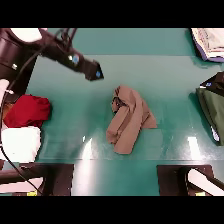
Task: Fold the shirts.
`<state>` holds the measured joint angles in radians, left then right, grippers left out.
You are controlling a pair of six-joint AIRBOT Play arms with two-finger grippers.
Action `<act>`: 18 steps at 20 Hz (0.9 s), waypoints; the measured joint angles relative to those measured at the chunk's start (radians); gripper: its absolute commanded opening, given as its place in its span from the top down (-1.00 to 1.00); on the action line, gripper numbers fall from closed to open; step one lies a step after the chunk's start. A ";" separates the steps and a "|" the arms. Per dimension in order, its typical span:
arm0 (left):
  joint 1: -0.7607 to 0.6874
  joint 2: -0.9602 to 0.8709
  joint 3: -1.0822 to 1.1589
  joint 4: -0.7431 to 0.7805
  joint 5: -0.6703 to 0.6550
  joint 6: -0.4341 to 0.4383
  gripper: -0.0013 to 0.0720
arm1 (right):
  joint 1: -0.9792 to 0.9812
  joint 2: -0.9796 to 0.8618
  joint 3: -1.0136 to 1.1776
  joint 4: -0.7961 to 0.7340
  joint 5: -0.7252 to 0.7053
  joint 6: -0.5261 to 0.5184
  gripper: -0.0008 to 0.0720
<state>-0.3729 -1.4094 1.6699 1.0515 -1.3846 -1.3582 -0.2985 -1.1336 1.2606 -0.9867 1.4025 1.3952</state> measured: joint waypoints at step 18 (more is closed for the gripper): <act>-0.302 0.018 -0.706 -0.236 0.494 0.057 0.90 | 0.021 0.000 0.000 0.000 0.003 -0.002 -0.03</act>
<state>-0.6750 -1.3918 0.9638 0.8158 -0.8909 -1.3010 -0.2779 -1.1336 1.2606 -0.9871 1.4055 1.3937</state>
